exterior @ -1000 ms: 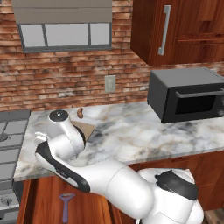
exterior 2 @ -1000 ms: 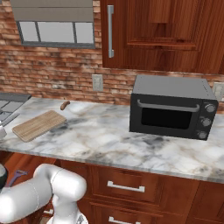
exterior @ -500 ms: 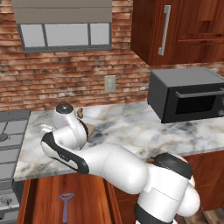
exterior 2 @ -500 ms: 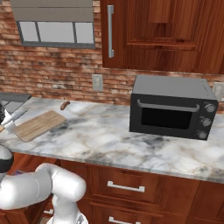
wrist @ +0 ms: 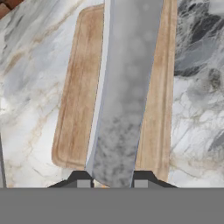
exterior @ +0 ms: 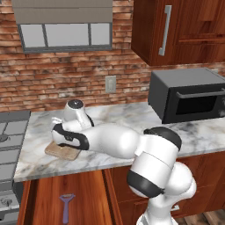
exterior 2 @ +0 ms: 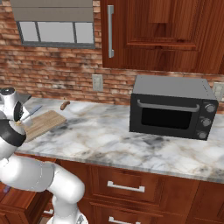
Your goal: Open the drawer on the left and place the cutting tools on the cutting board.
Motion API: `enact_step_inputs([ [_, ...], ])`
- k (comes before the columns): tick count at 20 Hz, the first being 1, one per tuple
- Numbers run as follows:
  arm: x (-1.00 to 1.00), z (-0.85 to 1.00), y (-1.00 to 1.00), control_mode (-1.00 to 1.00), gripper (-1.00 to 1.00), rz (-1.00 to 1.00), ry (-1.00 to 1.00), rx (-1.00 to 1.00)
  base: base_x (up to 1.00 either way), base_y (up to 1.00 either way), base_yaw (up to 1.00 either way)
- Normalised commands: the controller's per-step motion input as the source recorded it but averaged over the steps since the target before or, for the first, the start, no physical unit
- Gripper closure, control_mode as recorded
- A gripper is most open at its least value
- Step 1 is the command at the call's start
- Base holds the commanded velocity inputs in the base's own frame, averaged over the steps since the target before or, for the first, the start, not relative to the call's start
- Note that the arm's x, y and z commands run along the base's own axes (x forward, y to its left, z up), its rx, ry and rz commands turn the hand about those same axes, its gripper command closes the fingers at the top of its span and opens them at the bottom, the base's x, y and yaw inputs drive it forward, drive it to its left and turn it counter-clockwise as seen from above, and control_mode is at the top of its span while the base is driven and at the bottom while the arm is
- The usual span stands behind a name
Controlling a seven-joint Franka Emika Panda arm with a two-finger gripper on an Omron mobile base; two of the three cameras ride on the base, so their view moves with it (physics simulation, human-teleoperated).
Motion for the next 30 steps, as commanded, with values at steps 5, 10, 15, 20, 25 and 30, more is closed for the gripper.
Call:
enact_step_inputs([
  [5, 0.60, 0.00, 0.00, -1.00, 1.00, 0.00, 0.00, 0.00, 0.00, 0.00, 0.00],
  [10, 0.37, -0.09, 0.00, -1.00, 1.00, 0.00, 0.00, 0.00, 0.00, 0.00, 0.00],
  [15, 0.09, -0.11, 0.00, -1.00, -1.00, 0.00, 0.00, 0.00, 0.00, 0.00, 0.00],
  [20, -0.01, 0.00, 0.00, -1.00, -1.00, 0.00, 0.00, 0.00, 0.00, 0.00, 0.00],
  [25, -0.10, 0.09, -0.01, -1.00, -1.00, -0.03, 0.00, 0.02, 0.00, 0.00, 0.00],
  [30, -0.22, -0.05, -0.28, -1.00, -1.00, -0.04, 0.00, -0.01, 0.00, 0.00, 0.00],
])
